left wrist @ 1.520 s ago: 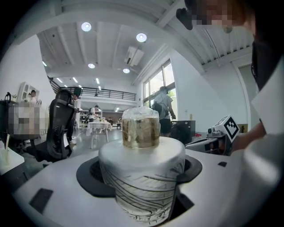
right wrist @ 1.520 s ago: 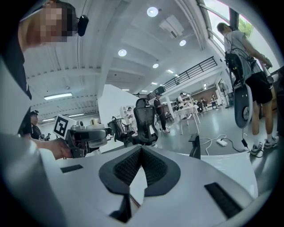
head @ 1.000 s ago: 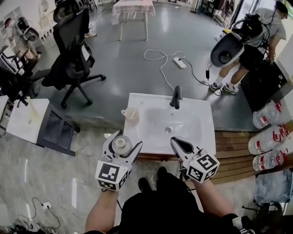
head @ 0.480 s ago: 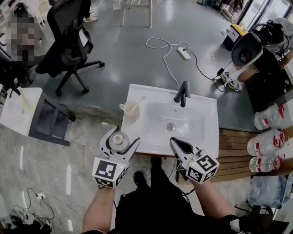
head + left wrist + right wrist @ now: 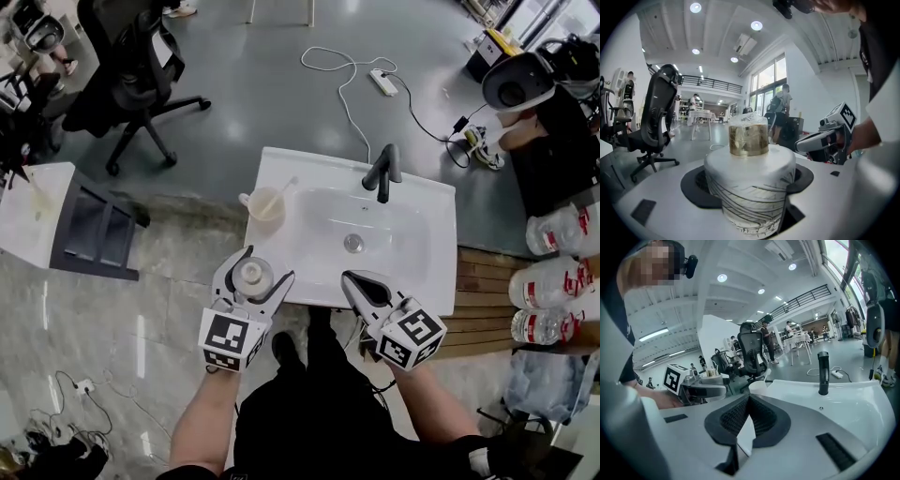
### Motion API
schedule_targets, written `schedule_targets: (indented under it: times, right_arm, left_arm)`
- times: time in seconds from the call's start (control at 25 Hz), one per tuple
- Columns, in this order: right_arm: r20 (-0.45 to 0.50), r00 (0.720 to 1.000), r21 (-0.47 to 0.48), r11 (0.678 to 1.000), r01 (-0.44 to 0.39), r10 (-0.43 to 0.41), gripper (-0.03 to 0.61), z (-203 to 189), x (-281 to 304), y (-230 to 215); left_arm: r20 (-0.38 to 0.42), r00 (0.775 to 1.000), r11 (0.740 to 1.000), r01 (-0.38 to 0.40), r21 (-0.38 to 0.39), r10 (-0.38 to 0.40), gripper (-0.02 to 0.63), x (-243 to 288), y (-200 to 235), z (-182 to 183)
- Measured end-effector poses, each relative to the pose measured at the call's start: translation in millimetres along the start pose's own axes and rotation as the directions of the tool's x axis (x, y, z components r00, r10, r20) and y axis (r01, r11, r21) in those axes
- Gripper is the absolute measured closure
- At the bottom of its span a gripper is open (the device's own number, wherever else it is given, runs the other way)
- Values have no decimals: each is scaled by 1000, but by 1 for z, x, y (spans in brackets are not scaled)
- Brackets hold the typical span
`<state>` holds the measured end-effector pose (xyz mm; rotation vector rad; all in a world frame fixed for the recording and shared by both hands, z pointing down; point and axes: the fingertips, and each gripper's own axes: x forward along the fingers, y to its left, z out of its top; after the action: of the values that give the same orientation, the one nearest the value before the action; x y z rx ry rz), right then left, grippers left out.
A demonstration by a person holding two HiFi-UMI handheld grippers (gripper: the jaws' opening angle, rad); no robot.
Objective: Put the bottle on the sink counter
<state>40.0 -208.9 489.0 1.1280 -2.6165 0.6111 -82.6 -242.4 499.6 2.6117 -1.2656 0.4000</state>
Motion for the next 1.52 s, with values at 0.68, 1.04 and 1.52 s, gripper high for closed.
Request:
schedule_targets:
  times: [0.68, 1.04, 1.52]
  right_arm:
    - [-85, 996, 17, 1000, -20, 21, 565, -30, 15, 0]
    - [-114, 993, 14, 999, -33, 34, 565, -36, 29, 3]
    - [-132, 991, 13, 999, -31, 32, 565, -41, 32, 6]
  left_arm:
    - [-72, 997, 999, -5, -35, 3, 268, 38, 16, -75]
    - [-130, 991, 1000, -1, -19, -2, 268, 48, 25, -109]
    - [-184, 983, 999, 2, 32, 4, 268, 59, 35, -135]
